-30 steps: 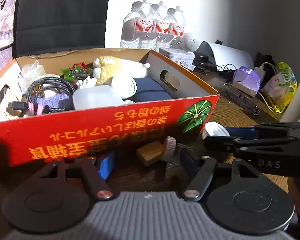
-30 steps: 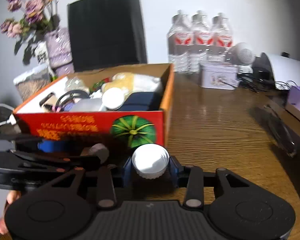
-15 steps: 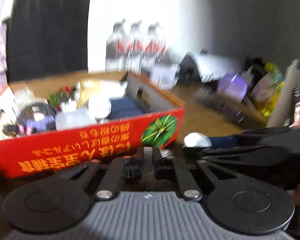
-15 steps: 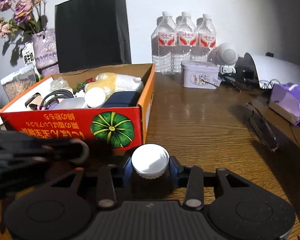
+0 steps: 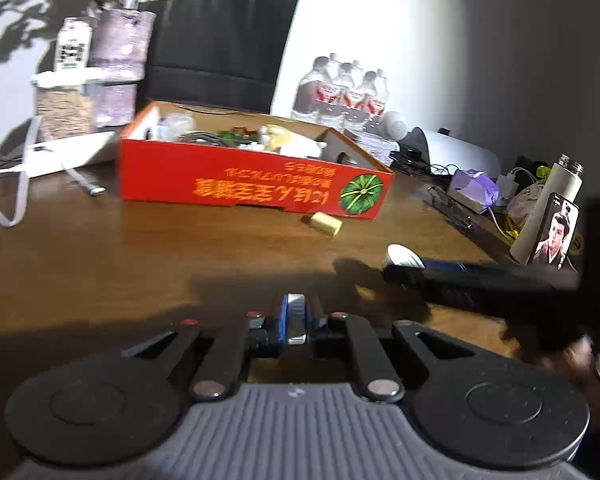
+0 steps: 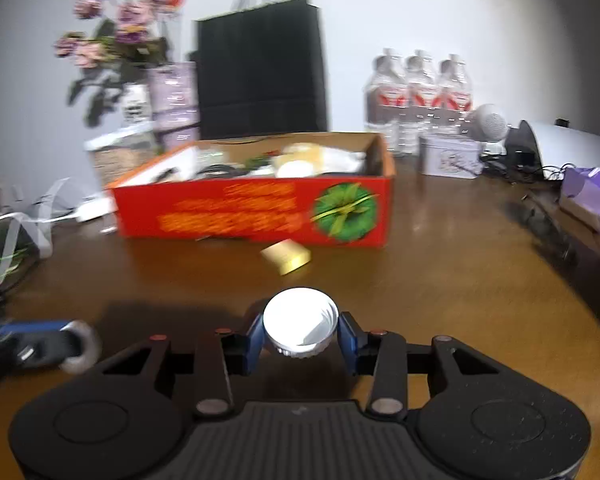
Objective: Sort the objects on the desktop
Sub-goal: 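Carry the white cap into the box and open the right tool, then withdraw both tools from the box back over the table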
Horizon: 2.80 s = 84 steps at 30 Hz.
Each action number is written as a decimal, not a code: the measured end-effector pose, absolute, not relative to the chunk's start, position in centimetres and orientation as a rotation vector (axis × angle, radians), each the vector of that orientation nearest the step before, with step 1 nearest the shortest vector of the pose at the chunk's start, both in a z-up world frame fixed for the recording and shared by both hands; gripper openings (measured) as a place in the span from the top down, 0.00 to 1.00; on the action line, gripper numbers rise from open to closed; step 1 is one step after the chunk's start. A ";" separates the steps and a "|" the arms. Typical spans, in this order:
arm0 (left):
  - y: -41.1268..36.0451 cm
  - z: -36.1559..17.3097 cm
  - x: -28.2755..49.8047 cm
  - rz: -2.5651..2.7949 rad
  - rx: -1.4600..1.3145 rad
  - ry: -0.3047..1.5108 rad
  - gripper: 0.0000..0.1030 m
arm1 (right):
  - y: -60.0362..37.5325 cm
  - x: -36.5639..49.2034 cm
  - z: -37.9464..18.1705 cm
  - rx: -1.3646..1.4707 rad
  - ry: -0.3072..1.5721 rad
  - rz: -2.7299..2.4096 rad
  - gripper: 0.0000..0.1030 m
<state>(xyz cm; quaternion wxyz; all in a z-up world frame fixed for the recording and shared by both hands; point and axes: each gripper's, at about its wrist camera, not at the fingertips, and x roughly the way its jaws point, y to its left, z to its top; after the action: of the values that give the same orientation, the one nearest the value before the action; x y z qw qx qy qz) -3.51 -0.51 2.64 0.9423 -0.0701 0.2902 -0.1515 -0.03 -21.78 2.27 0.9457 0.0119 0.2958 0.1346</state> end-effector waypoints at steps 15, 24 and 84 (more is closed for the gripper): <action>2.1 5.8 -11.0 -0.276 -0.147 0.462 0.90 | -20.3 -11.0 6.7 -0.004 0.493 0.333 0.62; 4.1 10.6 -4.3 -0.288 -0.142 0.361 0.90 | -20.1 -2.7 12.7 -0.017 0.353 0.335 0.62; 3.8 1.7 -5.3 -0.088 -0.160 0.634 0.00 | -20.0 -5.6 3.6 -0.027 0.550 0.226 0.16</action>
<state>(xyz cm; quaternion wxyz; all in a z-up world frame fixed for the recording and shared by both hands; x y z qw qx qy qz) -5.26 3.78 1.70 0.9460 -0.0786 0.3114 -0.0431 -5.56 -20.04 3.61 0.9560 -0.0135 0.2711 0.1113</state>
